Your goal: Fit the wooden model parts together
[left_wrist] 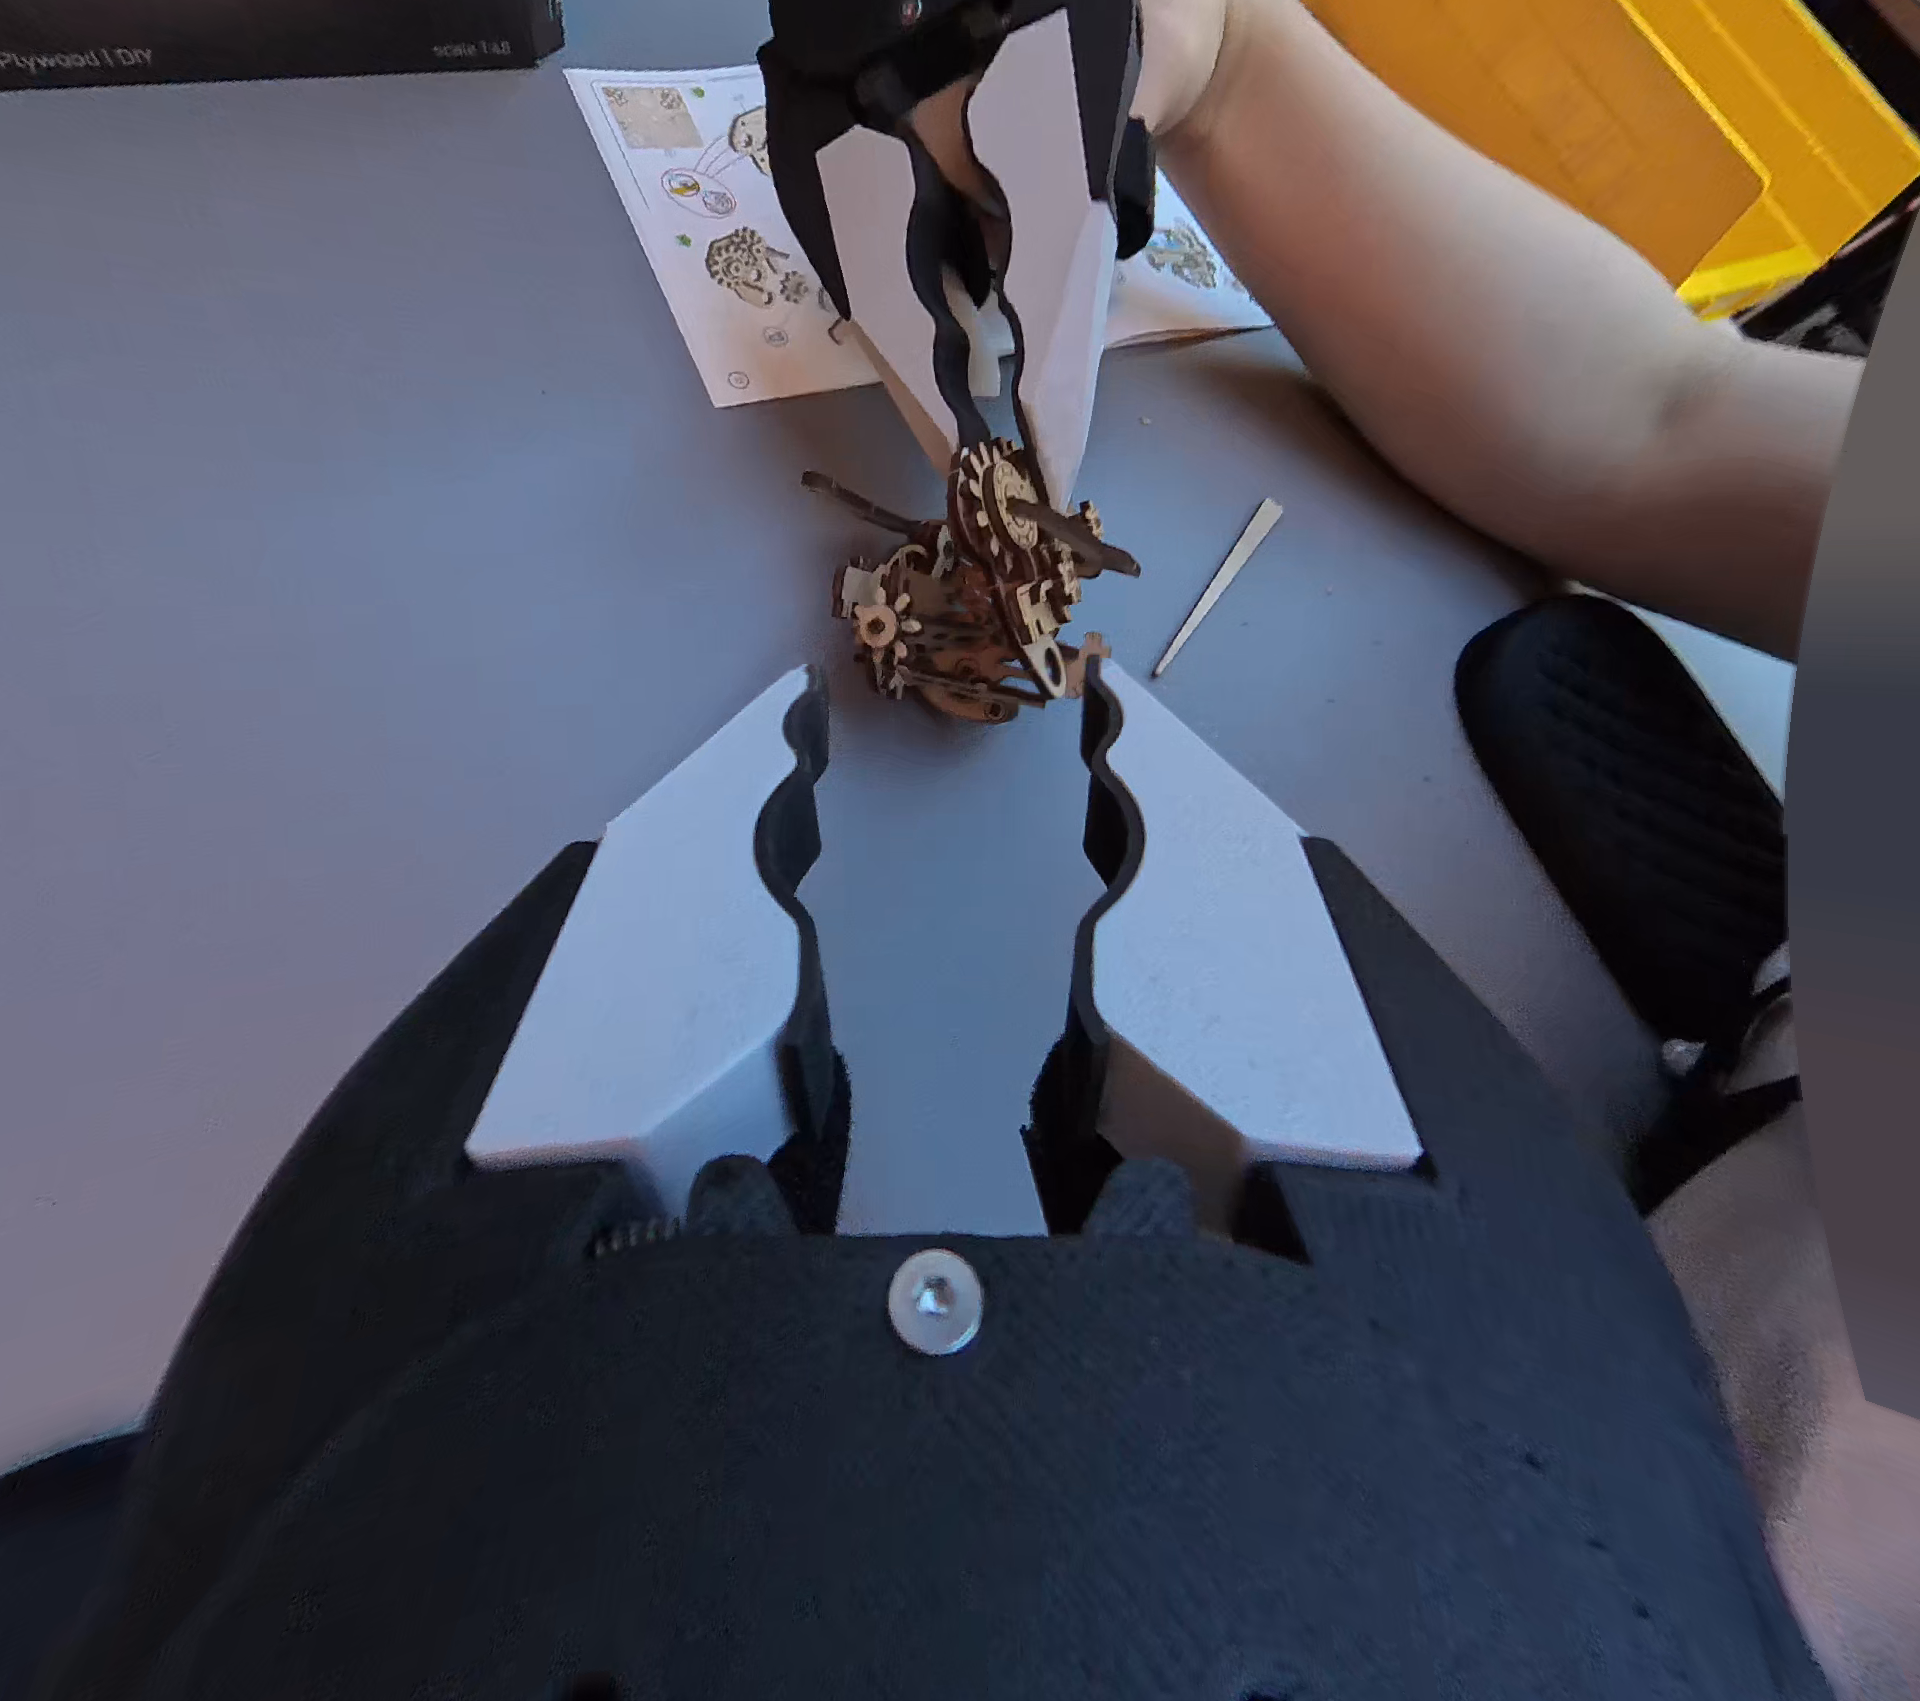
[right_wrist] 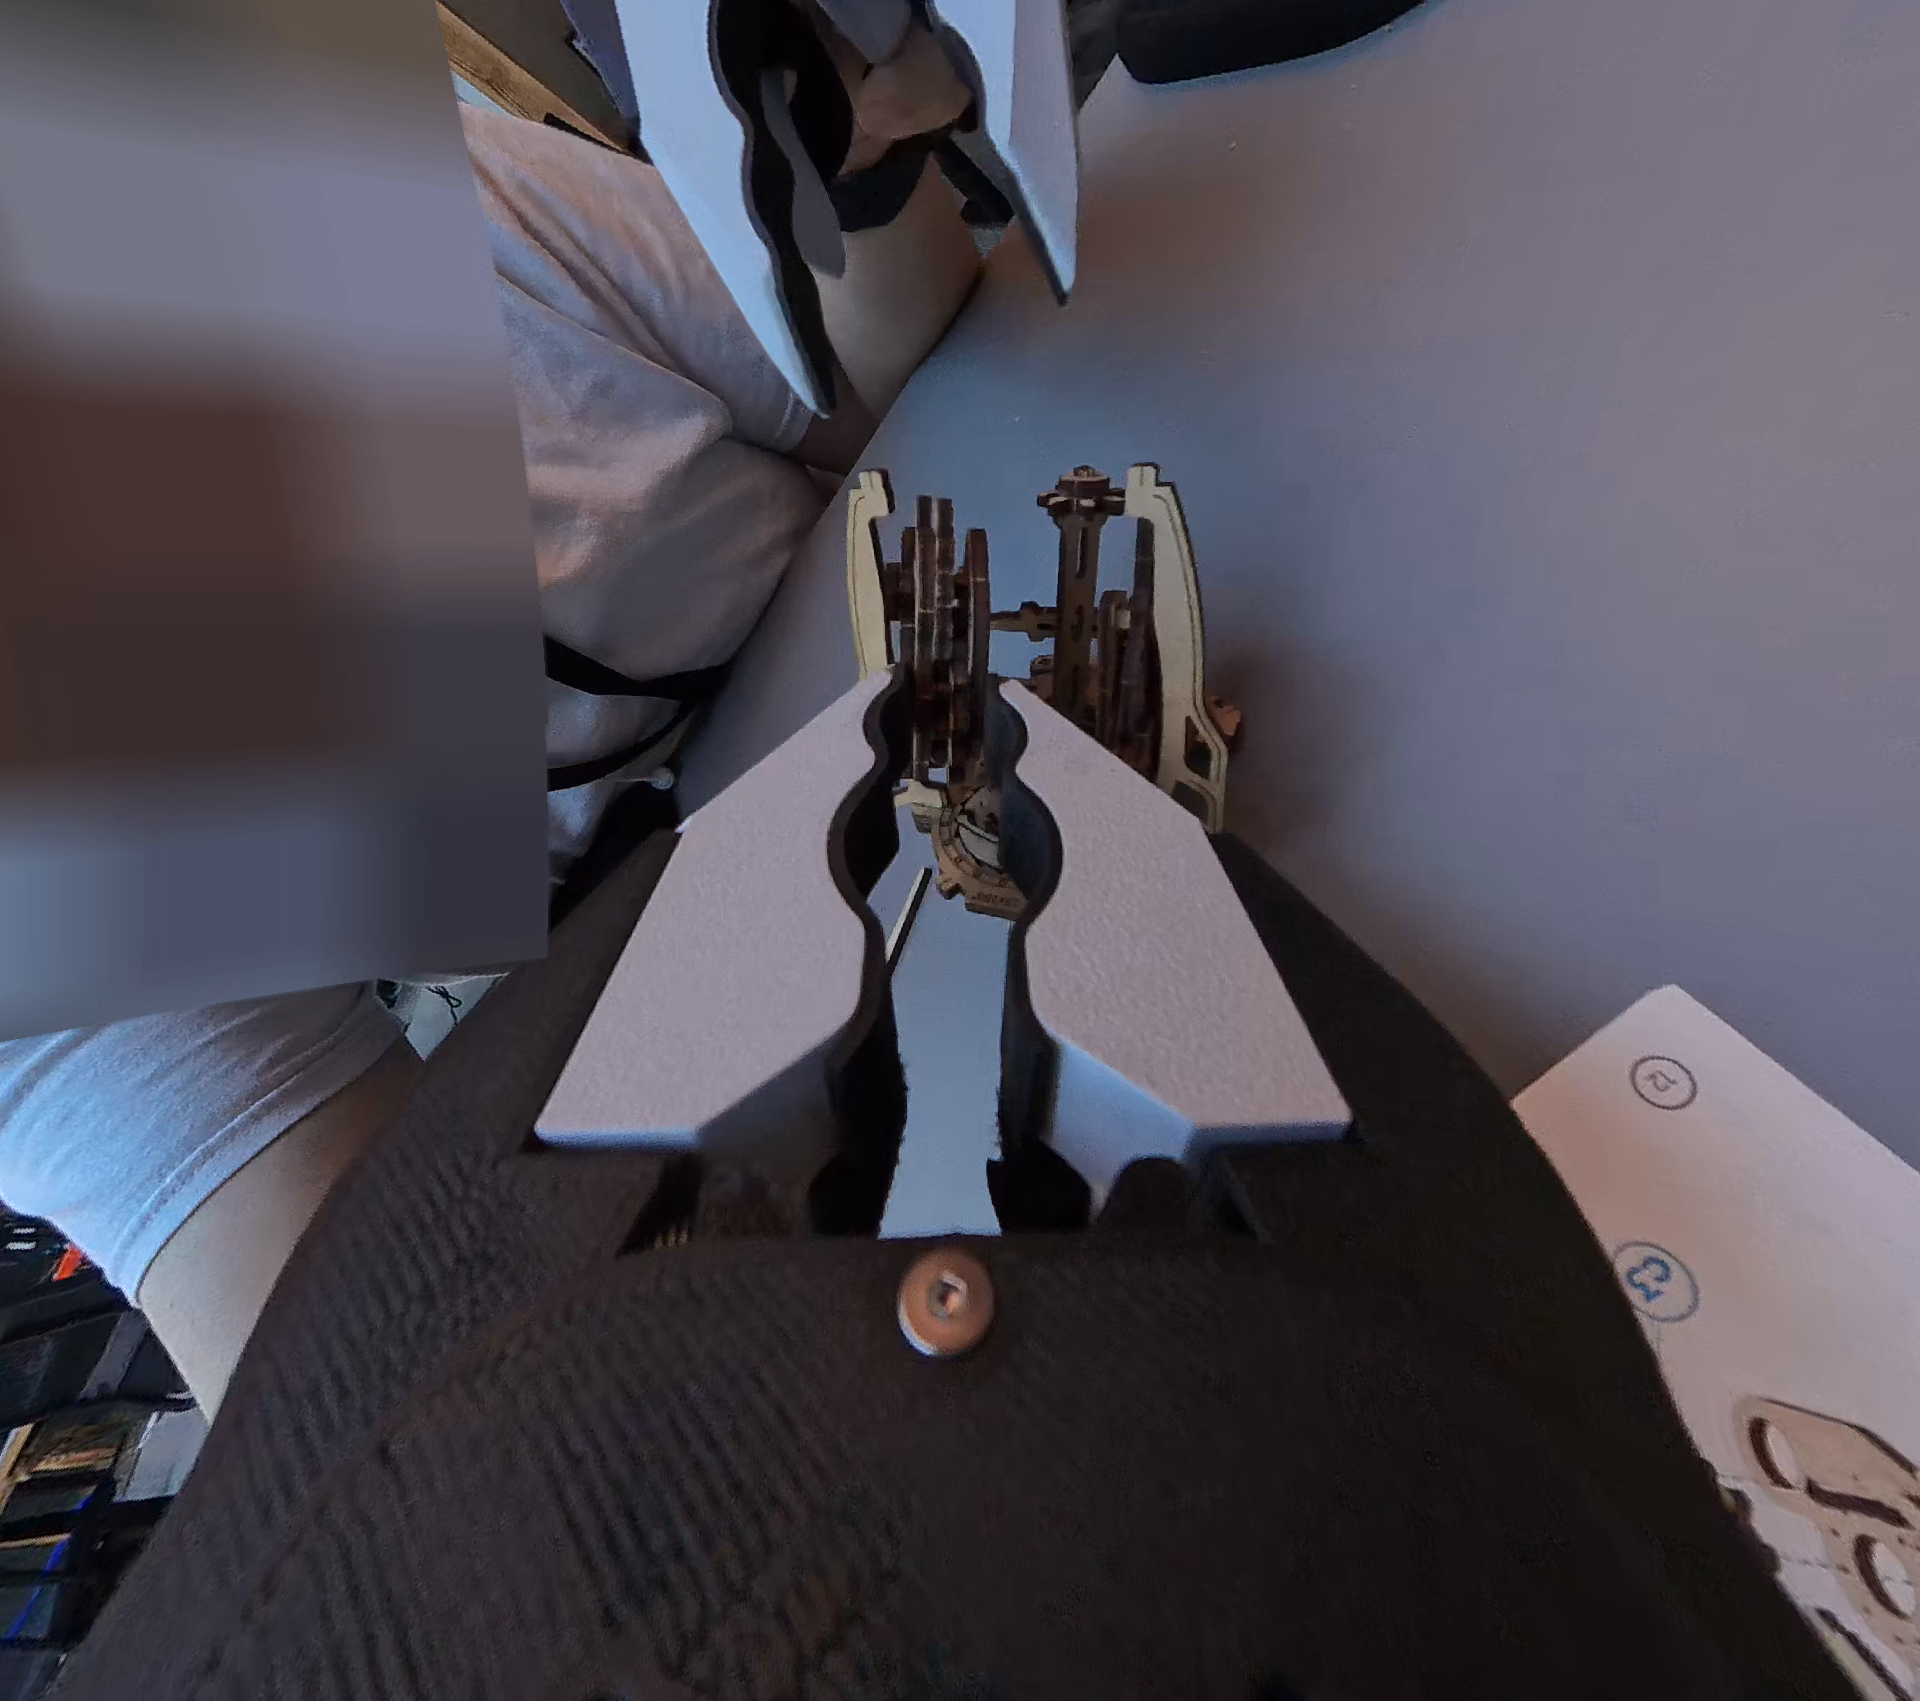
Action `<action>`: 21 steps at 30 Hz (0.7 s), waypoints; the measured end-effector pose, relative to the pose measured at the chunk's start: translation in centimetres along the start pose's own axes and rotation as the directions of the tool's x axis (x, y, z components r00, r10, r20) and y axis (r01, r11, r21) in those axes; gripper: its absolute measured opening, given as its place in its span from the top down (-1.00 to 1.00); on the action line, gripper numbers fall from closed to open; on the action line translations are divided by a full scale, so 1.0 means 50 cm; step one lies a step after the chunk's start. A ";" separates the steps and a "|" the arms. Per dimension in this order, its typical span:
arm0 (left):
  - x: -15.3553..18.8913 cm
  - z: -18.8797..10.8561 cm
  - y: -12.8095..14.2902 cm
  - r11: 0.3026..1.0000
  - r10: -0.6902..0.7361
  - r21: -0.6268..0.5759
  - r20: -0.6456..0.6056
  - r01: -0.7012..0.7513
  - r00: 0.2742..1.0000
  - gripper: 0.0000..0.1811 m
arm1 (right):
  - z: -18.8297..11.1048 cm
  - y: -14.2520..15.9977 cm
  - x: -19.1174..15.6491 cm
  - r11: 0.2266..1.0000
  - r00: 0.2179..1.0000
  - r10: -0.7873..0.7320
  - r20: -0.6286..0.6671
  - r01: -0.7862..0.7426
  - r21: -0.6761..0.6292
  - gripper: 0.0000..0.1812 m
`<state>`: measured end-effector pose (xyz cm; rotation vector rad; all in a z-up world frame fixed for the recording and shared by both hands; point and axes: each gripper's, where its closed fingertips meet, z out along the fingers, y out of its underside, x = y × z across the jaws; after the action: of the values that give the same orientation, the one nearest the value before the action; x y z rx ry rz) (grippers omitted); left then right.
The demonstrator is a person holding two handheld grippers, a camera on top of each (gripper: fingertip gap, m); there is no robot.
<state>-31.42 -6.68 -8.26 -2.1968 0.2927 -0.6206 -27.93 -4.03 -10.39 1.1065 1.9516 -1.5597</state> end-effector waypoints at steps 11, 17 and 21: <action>-0.030 0.070 0.067 0.948 0.306 -0.097 0.005 -0.304 0.952 0.16 | 0.002 -0.005 0.002 0.999 1.000 0.014 -0.008 -0.014 0.043 0.88; -0.030 0.103 0.091 0.932 0.335 -0.157 0.021 -0.328 0.942 0.15 | 0.009 -0.004 0.007 0.999 1.000 0.017 -0.018 -0.016 0.042 0.88; -0.028 0.111 0.088 0.941 0.315 -0.139 0.018 -0.309 0.949 0.17 | 0.011 -0.006 0.009 0.999 0.999 0.011 -0.039 -0.009 0.051 0.88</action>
<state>-29.72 -5.32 -15.14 -2.2228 0.6651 -0.3895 -28.52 -4.40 -10.71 1.1743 1.9387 -1.6024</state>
